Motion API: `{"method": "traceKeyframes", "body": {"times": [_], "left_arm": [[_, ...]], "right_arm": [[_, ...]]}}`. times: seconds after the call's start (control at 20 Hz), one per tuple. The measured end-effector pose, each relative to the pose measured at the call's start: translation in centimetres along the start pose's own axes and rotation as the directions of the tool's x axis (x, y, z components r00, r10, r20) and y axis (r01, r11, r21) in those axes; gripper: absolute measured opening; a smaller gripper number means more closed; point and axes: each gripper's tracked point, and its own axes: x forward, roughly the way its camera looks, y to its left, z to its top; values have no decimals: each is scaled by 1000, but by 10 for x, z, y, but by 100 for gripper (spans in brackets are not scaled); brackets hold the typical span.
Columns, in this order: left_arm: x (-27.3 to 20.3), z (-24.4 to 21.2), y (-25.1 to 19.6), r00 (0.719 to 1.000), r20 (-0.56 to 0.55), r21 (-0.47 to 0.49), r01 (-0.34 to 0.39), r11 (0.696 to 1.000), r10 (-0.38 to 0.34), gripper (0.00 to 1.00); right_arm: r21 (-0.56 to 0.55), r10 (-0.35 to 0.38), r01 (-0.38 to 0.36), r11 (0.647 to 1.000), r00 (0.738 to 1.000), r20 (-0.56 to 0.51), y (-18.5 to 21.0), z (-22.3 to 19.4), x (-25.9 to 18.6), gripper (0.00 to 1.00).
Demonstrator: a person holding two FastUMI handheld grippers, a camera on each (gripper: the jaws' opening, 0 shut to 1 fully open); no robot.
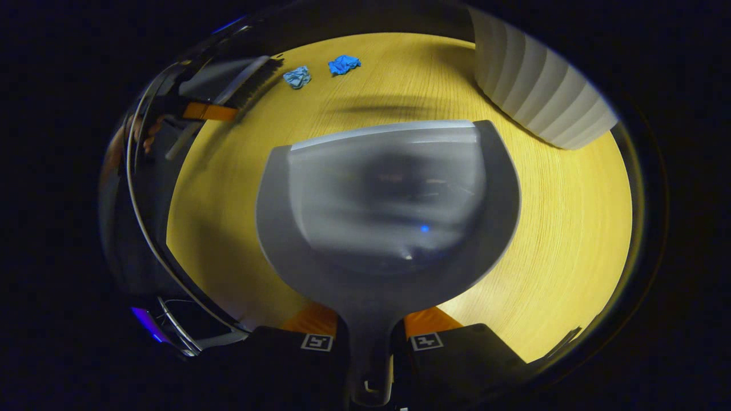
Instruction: Pick up the small broom and dustpan from the desktop, sweep the trash into the dustpan with the broom, and then empty the trash into the garbage bin.
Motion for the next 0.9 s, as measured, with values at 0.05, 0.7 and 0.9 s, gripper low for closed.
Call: {"method": "traceKeyframes", "body": {"times": [0.05, 0.7, 0.9], "left_arm": [[4, 9, -2, 1000, -3, 33, 2, 999, -2, 25], [32, 96, -52, 997, -48, 537, 76, 840, -60, 29], [22, 84, -86, 981, -94, 543, 194, 817, -171, 25]], "right_arm": [[-12, -1, 1, 1000, 1000, 0, -3, 1, -1, 34], [-48, 2, -2, 999, 1000, 0, -8, 10, 1, 34], [-79, -2, 3, 997, 1000, 3, -1, 16, 3, 34]]}}
